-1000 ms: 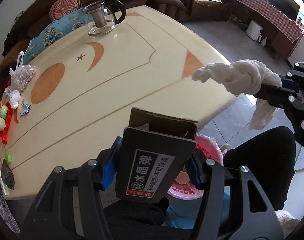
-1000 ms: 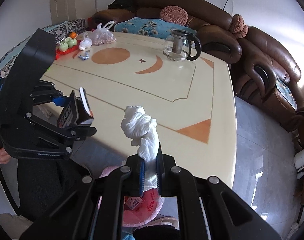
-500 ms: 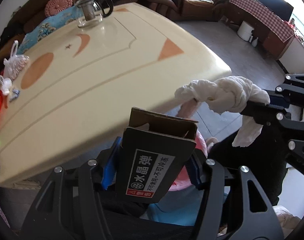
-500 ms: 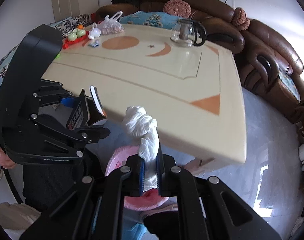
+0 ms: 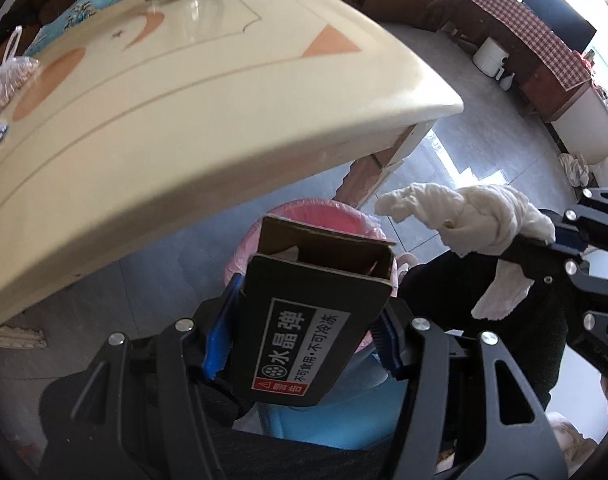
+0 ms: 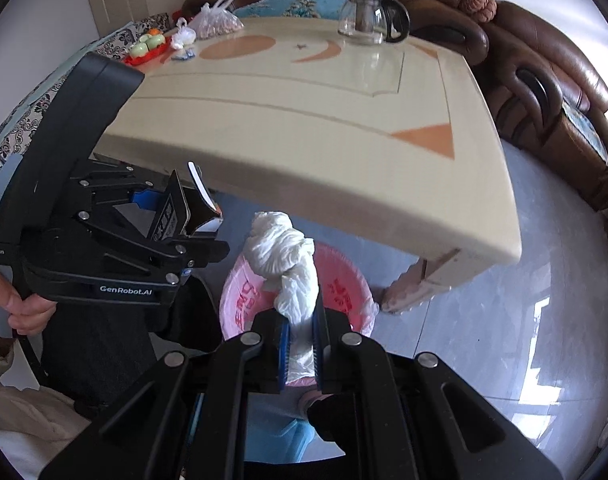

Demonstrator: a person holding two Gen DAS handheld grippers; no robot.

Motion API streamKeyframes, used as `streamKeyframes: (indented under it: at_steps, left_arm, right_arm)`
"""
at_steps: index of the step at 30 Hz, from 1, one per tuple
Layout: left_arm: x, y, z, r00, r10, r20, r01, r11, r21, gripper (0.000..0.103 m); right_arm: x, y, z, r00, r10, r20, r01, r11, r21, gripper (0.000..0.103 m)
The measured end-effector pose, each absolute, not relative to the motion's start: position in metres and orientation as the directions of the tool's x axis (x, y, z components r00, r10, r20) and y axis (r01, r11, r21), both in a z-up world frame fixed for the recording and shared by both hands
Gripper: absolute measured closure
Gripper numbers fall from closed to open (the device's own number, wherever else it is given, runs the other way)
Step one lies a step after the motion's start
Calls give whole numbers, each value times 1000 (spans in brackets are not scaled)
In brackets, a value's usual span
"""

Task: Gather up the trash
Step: 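Lift the held box and tissue off the table and carry them over the bin, then open the left tool over the bin while the right tool opens, dropping box and tissue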

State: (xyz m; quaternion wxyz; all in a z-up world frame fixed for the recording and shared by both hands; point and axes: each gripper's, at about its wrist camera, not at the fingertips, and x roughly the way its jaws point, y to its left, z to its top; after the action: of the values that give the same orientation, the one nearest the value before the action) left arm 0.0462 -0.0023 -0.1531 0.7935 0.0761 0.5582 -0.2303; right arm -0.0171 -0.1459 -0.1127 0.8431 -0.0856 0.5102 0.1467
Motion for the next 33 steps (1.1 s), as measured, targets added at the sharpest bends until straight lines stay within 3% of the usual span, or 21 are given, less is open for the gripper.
streamKeyframes:
  at_steps: [33]
  left_arm:
    - [98, -25, -377, -73, -270, -960, 215, 936, -279, 45]
  right_arm:
    - [39, -170, -339, 135, 110, -985, -166, 982, 87, 93]
